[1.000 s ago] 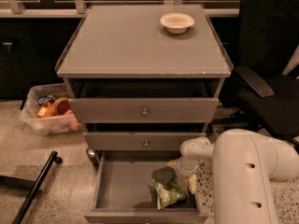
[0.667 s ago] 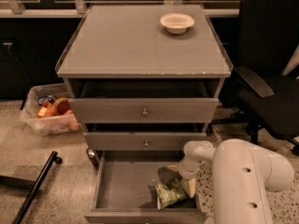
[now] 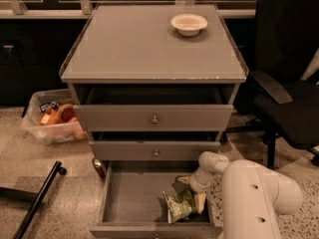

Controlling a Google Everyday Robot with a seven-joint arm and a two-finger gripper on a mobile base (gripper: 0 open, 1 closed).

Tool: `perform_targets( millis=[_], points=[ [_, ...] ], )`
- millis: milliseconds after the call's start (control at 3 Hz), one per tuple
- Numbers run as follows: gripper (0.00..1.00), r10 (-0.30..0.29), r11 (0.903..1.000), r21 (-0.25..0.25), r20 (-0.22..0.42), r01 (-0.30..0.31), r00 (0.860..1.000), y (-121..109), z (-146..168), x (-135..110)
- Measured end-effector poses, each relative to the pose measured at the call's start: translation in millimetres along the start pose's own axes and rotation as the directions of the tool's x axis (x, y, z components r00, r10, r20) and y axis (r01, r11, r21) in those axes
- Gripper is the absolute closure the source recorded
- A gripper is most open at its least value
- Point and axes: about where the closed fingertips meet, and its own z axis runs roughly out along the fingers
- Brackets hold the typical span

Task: Pick green jalapeno chip bag from bottom drawer and place on counter

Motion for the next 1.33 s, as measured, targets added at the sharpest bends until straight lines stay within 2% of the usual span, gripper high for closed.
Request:
perform_targets(
  millis=[667, 1000, 1333],
  points=[
    [0.0, 0.063, 0.9958, 0.063, 0.049, -0.066, 0.997, 3, 17, -6],
    [0.0, 0.062, 0.995, 0.073, 0.073, -0.068, 0.995, 3, 30, -9],
    [0.14, 0.052, 0.9953, 0.077, 0.091, -0.059, 0.994, 2, 42, -10]
  ],
)
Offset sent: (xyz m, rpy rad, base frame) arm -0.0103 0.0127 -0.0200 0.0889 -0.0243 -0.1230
